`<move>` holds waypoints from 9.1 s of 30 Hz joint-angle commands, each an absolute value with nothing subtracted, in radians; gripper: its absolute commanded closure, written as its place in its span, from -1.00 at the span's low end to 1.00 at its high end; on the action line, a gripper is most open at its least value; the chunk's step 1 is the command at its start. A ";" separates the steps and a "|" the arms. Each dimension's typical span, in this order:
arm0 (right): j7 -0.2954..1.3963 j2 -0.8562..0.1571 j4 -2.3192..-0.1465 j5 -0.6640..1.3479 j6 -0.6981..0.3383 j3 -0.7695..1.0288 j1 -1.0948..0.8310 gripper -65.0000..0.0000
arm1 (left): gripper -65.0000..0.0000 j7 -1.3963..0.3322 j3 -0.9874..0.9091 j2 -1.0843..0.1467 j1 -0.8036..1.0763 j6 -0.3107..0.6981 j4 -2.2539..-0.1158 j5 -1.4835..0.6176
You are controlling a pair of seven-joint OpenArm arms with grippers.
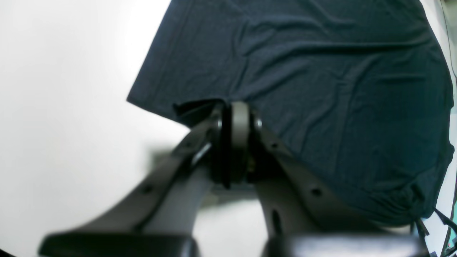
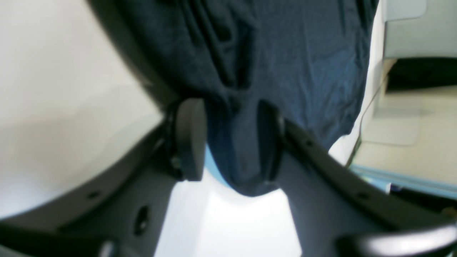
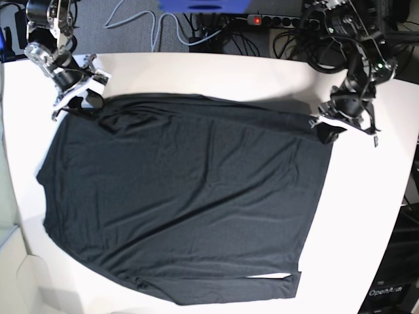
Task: Fold the T-shirt properly
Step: 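Close the right gripper on the shirt corner, then lift both shirt corners and pull them apart to stretch the edge, then hold the stretched shirt edge with both grippers, then open the right gripper and lift it away from the shirt corner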
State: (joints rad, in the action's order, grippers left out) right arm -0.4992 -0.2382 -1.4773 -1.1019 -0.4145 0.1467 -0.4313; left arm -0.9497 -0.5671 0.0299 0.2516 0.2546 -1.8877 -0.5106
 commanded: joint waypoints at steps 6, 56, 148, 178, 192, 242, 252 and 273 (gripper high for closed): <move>-0.378 -0.234 -1.411 -1.285 -0.550 0.134 -0.460 0.90 | 0.93 -0.929 -0.570 0.021 0.248 0.259 -1.910 -0.526; -0.383 -0.170 -1.764 -1.277 -0.555 0.199 -0.352 0.98 | 0.93 -0.931 -0.568 -0.019 0.179 0.259 -1.934 -0.518; -0.351 0.090 -1.735 -1.277 -0.651 0.417 -0.186 0.00 | -0.07 -0.931 -0.430 -0.166 0.110 0.268 -1.693 -0.526; -0.352 0.091 -1.725 -1.277 -0.651 0.415 -0.191 0.00 | -0.07 -0.874 -0.484 -0.168 0.162 0.259 -1.590 -0.518; -0.351 0.091 -1.725 -1.277 -0.648 0.417 -0.228 0.00 | -0.07 -0.877 -0.483 -0.162 0.148 0.259 -1.587 -0.518; -0.351 0.091 -1.718 -1.277 -0.648 0.415 -0.222 0.00 | 0.60 -0.849 -0.475 -0.139 0.048 0.265 -1.435 -0.318; -0.351 0.091 -1.718 -1.277 -0.648 0.415 -0.220 0.00 | 0.73 -0.849 -0.478 -0.139 0.044 0.263 -1.435 -0.321; -0.351 0.091 -1.727 -1.216 -0.648 0.504 -0.145 0.00 | 0.91 -0.849 -0.483 -0.136 0.015 0.260 -1.448 -0.328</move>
State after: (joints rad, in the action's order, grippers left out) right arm -0.3424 0.0971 -1.7046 -1.2278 -0.6571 0.5018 -0.1543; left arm -0.8604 -0.4801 -0.1276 0.0299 0.2581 -1.4277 -0.3180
